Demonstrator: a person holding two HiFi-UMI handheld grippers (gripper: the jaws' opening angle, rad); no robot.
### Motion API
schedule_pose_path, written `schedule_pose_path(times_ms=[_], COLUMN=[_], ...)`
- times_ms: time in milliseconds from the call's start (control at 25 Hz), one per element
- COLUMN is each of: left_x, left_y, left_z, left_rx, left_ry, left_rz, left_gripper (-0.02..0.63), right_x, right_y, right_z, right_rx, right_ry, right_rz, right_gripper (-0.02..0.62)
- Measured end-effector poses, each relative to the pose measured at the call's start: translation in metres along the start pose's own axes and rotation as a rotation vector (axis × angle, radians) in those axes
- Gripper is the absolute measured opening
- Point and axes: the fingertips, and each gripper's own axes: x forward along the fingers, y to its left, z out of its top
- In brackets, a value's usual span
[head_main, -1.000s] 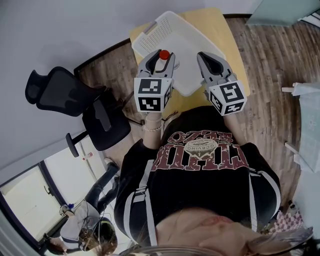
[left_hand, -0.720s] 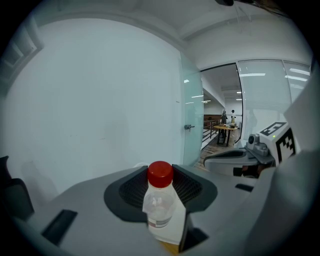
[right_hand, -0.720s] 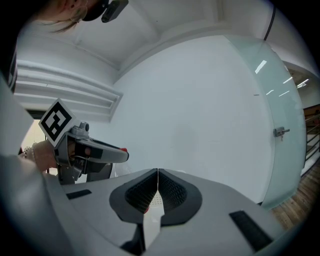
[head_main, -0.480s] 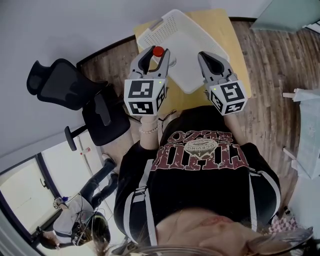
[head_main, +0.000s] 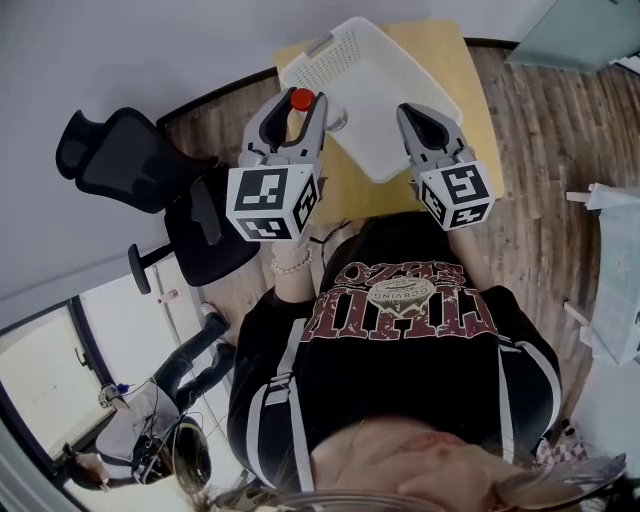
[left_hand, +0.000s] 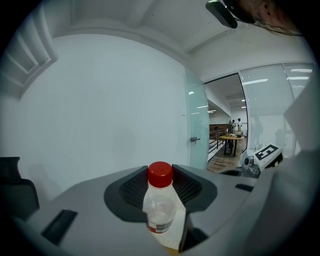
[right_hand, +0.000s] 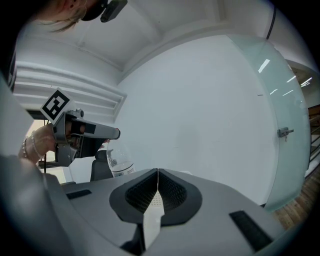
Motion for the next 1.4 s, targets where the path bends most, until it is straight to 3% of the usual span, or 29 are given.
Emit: schedule_pose_path(times_ms=[720,1400], left_x=[-0.049,-0.073], left_y=[0.013,0.028], left_z=[0.000,-0.038], left_rx=[-0.017,-0.081], left_ry=[-0.024,0.007], left_rz=[0.095,0.175], left_gripper=[0.195,0.195], right_x=[0.005,0.015], right_y=[0.032,0.067], right_z=[-0.002,-0.006], right_rx=[-0.024,-0.047], right_ry=[0.012,0.033], right_rz=[0.090,0.180], right_gripper=[0.018,0.018])
